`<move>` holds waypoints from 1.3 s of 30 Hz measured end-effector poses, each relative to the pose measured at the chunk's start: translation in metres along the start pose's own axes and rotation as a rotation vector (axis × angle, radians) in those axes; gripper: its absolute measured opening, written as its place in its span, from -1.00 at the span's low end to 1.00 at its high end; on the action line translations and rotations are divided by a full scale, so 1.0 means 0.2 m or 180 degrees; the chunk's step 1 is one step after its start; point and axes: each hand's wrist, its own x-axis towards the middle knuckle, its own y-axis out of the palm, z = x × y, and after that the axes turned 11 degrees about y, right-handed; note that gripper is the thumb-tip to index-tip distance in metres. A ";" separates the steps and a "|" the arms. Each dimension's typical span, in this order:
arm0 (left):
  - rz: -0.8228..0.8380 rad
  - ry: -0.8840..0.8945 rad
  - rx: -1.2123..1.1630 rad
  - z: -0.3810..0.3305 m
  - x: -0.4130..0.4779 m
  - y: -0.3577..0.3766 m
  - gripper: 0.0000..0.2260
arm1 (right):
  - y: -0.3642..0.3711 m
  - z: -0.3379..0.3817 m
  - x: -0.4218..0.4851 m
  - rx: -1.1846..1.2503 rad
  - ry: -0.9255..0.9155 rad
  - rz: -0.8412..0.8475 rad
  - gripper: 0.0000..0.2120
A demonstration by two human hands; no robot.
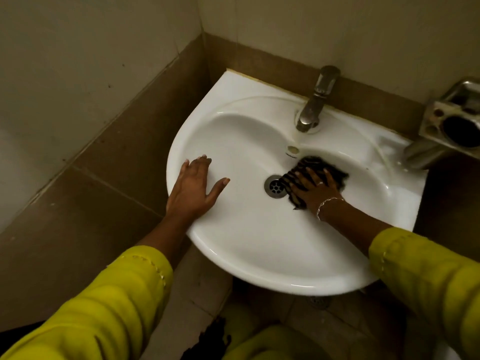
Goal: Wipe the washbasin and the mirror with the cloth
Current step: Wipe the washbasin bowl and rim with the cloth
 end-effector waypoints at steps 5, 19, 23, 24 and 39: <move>0.0016 -0.0011 -0.0014 -0.01 0.00 0.00 -0.38 | -0.04 0.08 -0.07 0.1057 0.0260 0.1115 -0.19; 0.0035 0.0075 0.0009 0.00 0.00 0.00 -0.31 | -0.11 0.48 -0.20 0.2225 -0.0291 0.1505 -0.43; 0.0016 0.0081 -0.0012 0.01 0.00 0.00 -0.30 | -0.17 0.54 -0.23 0.3418 -0.0408 0.1514 -0.47; 0.0007 0.0090 -0.0013 0.01 0.00 0.00 -0.30 | -0.19 0.55 -0.24 0.3870 -0.0325 0.1652 -0.48; -0.0308 0.0099 -0.0294 0.00 -0.01 0.00 -0.41 | -0.19 0.57 -0.18 0.8810 -0.0260 0.2954 -0.57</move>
